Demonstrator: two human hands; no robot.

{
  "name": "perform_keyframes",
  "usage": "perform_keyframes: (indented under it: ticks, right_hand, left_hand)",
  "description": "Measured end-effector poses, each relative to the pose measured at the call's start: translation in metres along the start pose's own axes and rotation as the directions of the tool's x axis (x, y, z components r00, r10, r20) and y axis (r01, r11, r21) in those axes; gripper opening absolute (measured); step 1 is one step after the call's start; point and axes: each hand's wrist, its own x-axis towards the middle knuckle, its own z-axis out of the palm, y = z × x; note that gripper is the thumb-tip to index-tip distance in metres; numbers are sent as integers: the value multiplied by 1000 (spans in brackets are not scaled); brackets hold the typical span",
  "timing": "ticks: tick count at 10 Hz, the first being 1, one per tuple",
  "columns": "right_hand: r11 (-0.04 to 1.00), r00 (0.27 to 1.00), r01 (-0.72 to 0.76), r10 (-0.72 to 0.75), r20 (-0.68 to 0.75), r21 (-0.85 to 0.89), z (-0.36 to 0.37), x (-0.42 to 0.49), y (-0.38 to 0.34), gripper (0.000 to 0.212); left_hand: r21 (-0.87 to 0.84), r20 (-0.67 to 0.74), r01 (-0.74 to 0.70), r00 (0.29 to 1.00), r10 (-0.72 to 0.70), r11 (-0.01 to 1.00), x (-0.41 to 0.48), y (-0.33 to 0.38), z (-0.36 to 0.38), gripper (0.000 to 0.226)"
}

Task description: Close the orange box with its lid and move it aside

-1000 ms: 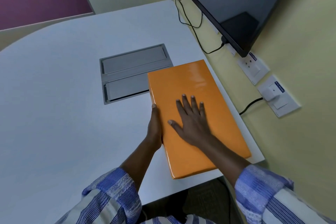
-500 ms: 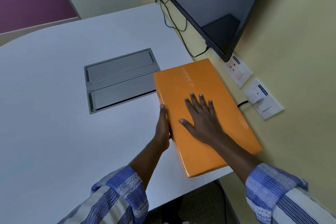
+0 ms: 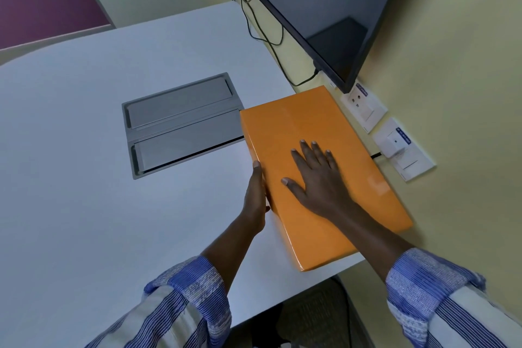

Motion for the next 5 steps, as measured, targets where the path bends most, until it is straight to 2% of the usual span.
perform_keyframes:
  ticks: [1, 2, 3, 4, 5]
  right_hand:
    - [1000, 997, 7, -5, -82, 22, -5, 5, -30, 62]
    - [994, 988, 98, -90, -129, 56, -1, 10, -73, 54]
    - [981, 986, 153, -144, -84, 116, 12, 14, -119, 53]
    - [965, 980, 198, -196, -24, 170, 37, 15, -164, 55]
    - [962, 970, 204, -224, 98, 180, 65, 10, -204, 61]
  left_hand:
    - [40, -62, -11, 998, 13, 999, -4, 0, -14, 71]
    - [150, -129, -75, 987, 95, 986, -14, 1, -41, 71]
    - [439, -184, -142, 952, 243, 887, -27, -3, -87, 67]
    - [700, -238, -80, 911, 338, 710, -39, -18, -149, 64]
    - [821, -283, 25, 886, 367, 571, -55, -35, -206, 66]
